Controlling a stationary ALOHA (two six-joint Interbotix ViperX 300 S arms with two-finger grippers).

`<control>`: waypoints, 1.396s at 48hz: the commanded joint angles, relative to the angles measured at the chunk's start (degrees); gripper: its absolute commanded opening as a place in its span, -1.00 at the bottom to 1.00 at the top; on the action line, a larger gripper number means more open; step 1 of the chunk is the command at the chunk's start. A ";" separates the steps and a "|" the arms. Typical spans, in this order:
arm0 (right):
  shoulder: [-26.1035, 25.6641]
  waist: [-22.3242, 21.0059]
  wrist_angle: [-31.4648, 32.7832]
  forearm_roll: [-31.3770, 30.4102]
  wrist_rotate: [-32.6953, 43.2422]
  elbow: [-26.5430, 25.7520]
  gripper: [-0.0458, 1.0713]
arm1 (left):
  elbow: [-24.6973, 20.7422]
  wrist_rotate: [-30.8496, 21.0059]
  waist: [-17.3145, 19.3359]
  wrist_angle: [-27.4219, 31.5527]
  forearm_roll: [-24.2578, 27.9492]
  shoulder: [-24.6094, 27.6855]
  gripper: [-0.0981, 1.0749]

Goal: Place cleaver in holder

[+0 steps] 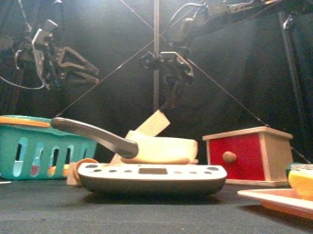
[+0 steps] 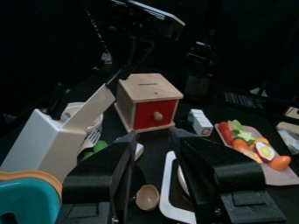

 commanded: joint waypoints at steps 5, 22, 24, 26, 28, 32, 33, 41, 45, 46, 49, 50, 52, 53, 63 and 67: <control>1.05 -0.53 3.16 0.09 -0.09 -4.75 -0.06 | -0.53 0.18 0.18 -0.18 -0.09 0.00 0.47; 4.75 -0.62 11.07 0.35 -0.09 -13.54 -0.06 | -0.44 0.09 0.26 -0.18 0.00 0.00 0.47; 5.27 -0.62 12.66 0.44 -0.09 -14.68 -0.06 | -0.44 0.09 0.26 -0.18 -0.09 0.00 0.47; 5.71 -0.62 13.71 0.35 -0.18 -15.73 -0.06 | -0.44 0.09 0.18 -0.18 -0.09 0.09 0.47; 6.24 -0.62 14.50 0.44 -0.18 -16.79 -0.06 | -0.44 0.09 0.26 -0.18 -0.09 0.00 0.47; 7.38 -0.53 16.08 0.44 -0.18 -19.51 -0.06 | -0.44 0.09 0.26 -0.18 -0.09 0.09 0.47; 7.73 -0.53 16.44 0.44 -0.26 -20.13 -0.06 | -0.44 0.09 0.26 -0.18 -0.09 0.09 0.47; 10.20 -0.62 19.34 0.44 -0.26 -25.22 -0.06 | -0.26 0.09 0.35 -0.18 -0.09 0.00 0.47; 11.78 -0.62 20.83 0.44 -0.53 -27.51 -0.06 | -0.18 0.09 0.44 -0.18 -0.09 0.09 0.47; 12.13 -0.62 21.18 0.44 -0.79 -27.95 -0.06 | -0.18 0.09 0.44 -0.18 -0.09 0.00 0.47; 13.18 -0.62 22.41 0.44 -1.76 -29.27 -0.06 | -0.09 0.09 0.44 -0.18 -0.09 0.00 0.47; 13.54 -0.62 22.85 0.44 -2.11 -29.71 -0.06 | -0.09 0.09 0.44 -0.18 0.00 0.00 0.47; 14.50 -0.62 23.64 0.53 -2.99 -30.76 -0.06 | -0.09 0.09 0.44 -0.18 -0.09 0.09 0.47; 14.77 -0.62 23.82 0.62 -3.08 -31.20 -0.06 | -0.09 0.09 0.44 -0.18 -0.09 0.00 0.47; 17.58 -0.88 25.14 0.79 -3.52 -35.51 -0.06 | 0.09 0.09 0.44 -0.18 -0.09 0.00 0.47; 18.37 -1.14 25.22 0.97 -3.69 -36.65 -0.06 | 0.18 0.09 0.44 -0.18 -0.09 0.09 0.47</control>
